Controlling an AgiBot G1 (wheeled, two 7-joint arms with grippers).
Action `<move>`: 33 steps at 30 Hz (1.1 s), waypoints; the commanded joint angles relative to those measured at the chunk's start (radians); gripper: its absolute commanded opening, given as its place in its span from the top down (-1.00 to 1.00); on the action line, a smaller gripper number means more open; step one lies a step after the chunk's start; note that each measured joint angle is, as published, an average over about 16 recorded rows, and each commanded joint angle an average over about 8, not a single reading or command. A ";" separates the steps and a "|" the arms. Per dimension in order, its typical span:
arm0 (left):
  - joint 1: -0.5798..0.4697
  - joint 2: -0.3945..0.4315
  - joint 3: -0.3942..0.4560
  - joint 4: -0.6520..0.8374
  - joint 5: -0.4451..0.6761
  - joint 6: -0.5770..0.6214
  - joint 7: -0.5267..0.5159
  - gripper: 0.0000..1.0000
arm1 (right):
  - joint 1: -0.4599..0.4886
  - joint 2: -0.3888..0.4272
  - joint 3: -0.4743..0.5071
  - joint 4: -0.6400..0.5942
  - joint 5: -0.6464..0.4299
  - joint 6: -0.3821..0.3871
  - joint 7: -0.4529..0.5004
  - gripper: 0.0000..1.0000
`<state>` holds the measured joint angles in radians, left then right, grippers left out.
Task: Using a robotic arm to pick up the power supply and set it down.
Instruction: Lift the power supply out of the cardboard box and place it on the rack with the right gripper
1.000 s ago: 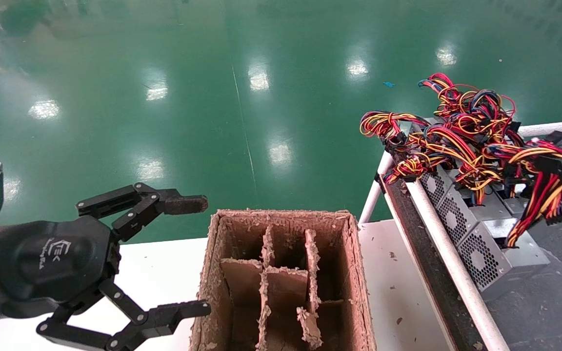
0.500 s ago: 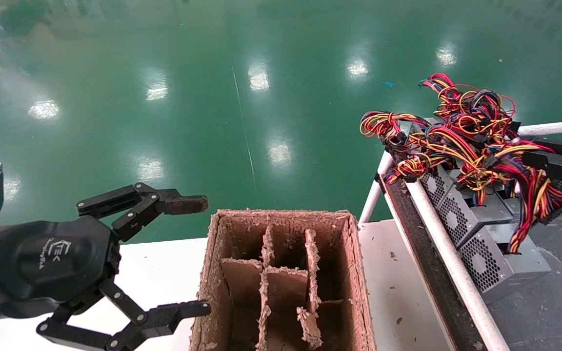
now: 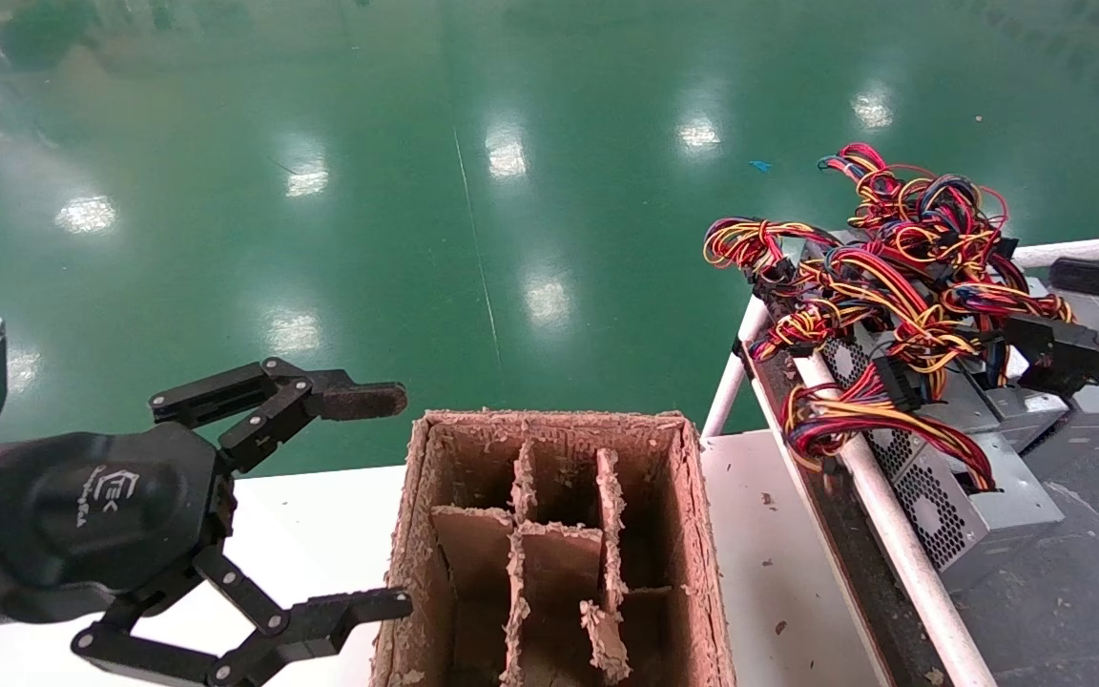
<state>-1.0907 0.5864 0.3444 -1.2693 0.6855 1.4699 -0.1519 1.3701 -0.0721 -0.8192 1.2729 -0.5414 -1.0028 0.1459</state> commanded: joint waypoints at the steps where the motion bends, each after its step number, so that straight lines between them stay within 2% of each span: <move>1: 0.000 0.000 0.000 0.000 0.000 0.000 0.000 -1.00 | 0.002 -0.002 0.001 -0.004 0.003 -0.001 0.002 -1.00; 8: 0.000 0.000 0.000 0.000 0.000 0.000 0.000 -1.00 | -0.010 -0.036 0.026 -0.018 0.005 -0.020 -0.005 -1.00; 33: 0.000 0.000 0.000 0.001 -0.001 0.000 0.000 -1.00 | -0.132 -0.252 0.246 -0.006 -0.079 -0.223 0.015 -1.00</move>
<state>-1.0908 0.5863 0.3449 -1.2687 0.6850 1.4697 -0.1515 1.2378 -0.3246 -0.5730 1.2669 -0.6206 -1.2257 0.1608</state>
